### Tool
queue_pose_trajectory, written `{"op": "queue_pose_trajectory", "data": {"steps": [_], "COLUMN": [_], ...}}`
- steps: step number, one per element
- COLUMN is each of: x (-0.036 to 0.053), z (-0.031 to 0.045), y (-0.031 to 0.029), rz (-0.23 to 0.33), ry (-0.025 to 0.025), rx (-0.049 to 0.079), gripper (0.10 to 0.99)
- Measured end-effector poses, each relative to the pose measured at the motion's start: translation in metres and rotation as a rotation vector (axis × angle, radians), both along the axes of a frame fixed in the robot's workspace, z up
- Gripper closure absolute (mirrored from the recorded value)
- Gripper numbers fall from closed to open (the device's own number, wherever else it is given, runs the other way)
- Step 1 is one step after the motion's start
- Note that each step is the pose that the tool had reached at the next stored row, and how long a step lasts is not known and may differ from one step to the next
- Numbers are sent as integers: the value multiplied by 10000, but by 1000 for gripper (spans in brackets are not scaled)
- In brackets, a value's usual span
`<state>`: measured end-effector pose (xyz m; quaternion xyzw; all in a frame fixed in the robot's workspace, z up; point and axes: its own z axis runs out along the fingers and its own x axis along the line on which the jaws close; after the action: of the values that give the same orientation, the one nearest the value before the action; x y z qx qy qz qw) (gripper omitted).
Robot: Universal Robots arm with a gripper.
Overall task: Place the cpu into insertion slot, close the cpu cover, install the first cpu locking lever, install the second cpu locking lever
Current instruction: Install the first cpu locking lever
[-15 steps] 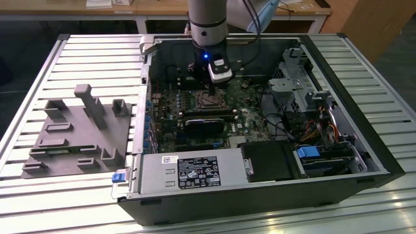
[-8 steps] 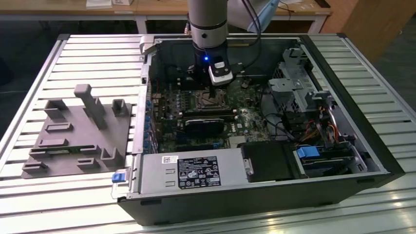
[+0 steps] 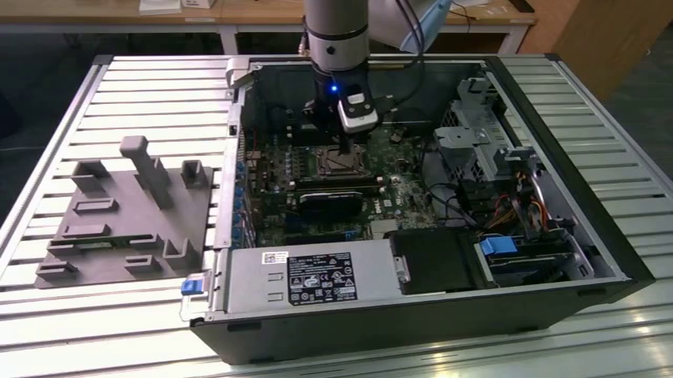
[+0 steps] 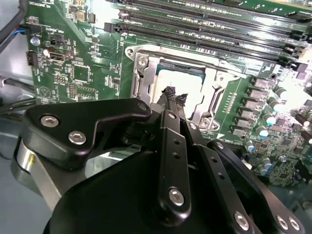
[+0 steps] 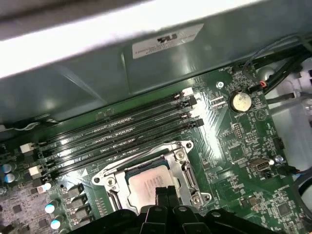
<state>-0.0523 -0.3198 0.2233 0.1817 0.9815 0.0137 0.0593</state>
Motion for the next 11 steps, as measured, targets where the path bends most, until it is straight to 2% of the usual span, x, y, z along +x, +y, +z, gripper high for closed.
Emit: {"op": "queue_pose_trajectory", "data": {"steps": [5, 11], "x": [0, 0], "z": [73, 74], "y": [0, 0], "rz": [0, 0], "ry": [0, 1], "rx": [4, 6], "gripper": [980, 980]}}
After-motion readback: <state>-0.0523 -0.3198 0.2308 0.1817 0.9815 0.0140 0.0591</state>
